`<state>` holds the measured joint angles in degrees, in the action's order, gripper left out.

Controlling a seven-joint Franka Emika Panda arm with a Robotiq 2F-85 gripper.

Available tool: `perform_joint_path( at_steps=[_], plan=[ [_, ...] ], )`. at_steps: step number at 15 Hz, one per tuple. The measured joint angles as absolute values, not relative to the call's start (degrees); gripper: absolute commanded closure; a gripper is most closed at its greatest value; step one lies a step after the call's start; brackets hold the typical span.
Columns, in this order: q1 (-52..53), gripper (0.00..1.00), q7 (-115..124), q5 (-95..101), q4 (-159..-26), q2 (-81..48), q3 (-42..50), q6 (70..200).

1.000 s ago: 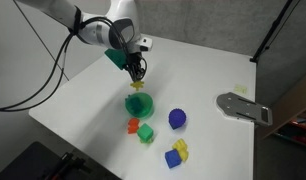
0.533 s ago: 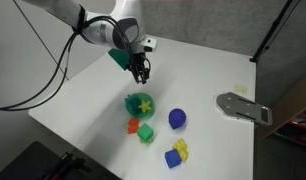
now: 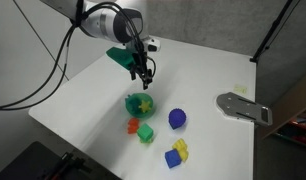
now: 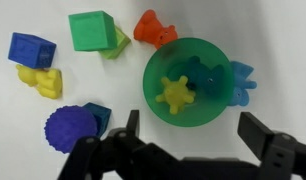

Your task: Put the yellow objects in the bowl

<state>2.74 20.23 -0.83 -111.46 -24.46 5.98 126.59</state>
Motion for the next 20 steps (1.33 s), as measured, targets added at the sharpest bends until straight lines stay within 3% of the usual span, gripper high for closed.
perform_joint_path(
  at_steps=[5,12,20],
  plan=[
    [0.6,0.00,16.0,2.2,-117.6,-20.6,6.7,128.9],
    [-0.5,0.00,15.3,6.6,-128.3,-19.0,8.3,143.3],
    [-0.5,0.00,15.3,6.6,-128.5,-19.3,8.3,143.4]
  ],
)
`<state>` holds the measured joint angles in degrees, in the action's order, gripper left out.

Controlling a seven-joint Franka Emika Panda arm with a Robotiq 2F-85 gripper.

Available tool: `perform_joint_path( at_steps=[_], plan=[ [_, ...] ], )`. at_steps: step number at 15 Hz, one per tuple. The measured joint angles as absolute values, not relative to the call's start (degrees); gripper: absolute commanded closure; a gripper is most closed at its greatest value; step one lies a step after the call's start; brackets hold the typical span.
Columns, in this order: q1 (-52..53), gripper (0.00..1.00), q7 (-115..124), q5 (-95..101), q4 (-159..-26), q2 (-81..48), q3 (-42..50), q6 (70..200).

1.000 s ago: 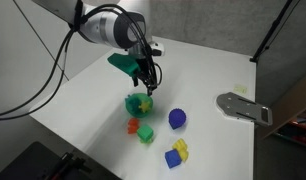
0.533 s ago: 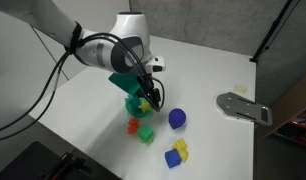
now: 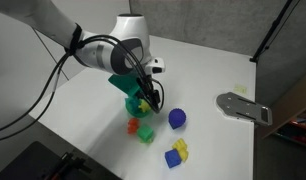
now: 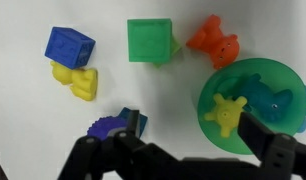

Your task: Put the yellow objects in the bowl

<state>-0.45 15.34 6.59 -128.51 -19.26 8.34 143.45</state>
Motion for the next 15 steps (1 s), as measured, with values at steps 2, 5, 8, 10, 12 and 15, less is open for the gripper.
perform_joint_path(
  at_steps=[2,5,8,10,12,15],
  plan=[
    [-0.6,0.00,15.3,6.6,-128.4,-19.3,8.8,143.7],
    [-2.0,0.00,15.2,6.6,-128.0,-19.3,9.8,144.4],
    [-4.4,0.00,13.9,6.6,-127.1,-19.8,10.4,144.8],
    [-6.0,0.00,11.2,6.6,-126.7,-20.4,10.5,145.8],
    [-7.6,0.00,7.3,6.6,-126.4,-21.4,10.6,147.7],
    [-10.4,0.00,-0.5,4.7,-126.1,-23.4,9.8,150.1]
  ],
)
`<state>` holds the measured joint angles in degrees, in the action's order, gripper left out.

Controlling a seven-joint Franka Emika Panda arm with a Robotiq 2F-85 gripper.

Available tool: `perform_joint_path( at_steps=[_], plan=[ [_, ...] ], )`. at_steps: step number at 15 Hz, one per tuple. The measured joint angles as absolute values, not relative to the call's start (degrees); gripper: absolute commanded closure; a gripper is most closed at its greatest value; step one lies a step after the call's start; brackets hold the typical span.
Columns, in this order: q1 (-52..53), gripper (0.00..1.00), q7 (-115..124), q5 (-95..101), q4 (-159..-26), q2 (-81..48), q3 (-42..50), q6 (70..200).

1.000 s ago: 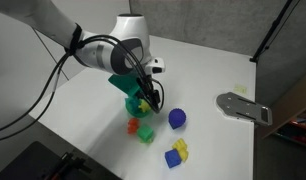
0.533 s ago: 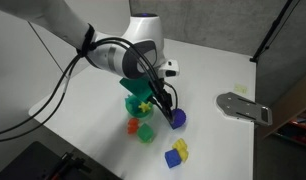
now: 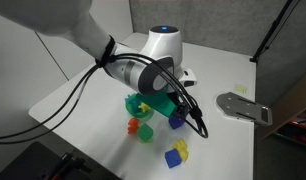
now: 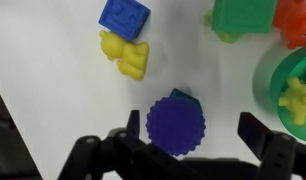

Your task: Put the yellow objects in the bowl

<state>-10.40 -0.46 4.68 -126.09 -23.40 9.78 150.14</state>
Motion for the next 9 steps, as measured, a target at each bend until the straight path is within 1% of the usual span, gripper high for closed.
perform_joint_path(
  at_steps=[4,9],
  plan=[
    [-15.0,0.00,-10.6,0.6,-125.0,-26.6,7.1,151.5],
    [-18.1,0.00,-17.0,-0.2,-122.1,-31.2,6.0,151.8]
  ],
)
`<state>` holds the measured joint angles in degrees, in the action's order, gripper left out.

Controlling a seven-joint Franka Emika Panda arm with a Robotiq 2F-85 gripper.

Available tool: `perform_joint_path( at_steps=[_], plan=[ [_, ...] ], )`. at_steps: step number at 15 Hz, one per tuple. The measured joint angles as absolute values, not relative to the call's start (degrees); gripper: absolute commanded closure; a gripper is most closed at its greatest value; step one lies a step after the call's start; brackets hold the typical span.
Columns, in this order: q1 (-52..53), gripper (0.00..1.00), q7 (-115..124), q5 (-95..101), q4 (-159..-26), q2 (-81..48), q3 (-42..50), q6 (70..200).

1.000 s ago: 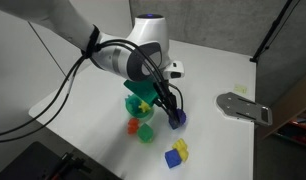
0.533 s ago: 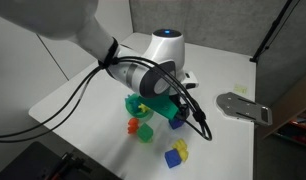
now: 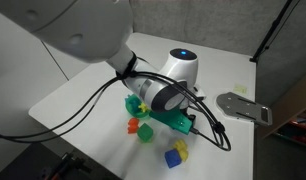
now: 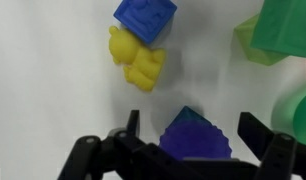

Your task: Put the yellow objects in the bowl

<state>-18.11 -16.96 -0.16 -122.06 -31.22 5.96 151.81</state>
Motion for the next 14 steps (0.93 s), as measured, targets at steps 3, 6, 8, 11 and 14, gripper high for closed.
perform_joint_path(
  at_steps=[3,6,8,11,14],
  plan=[
    [-18.5,0.00,-17.8,0.0,-120.6,-34.2,6.0,153.0],
    [-18.6,0.00,-18.0,0.1,-119.5,-36.6,6.2,154.0],
    [-18.8,0.00,-18.0,0.5,-118.7,-38.2,6.5,154.0],
    [-18.8,0.00,-18.0,1.5,-117.3,-40.4,7.2,154.0],
    [-19.0,0.00,-18.1,2.9,-115.9,-42.3,7.6,154.0]
  ],
)
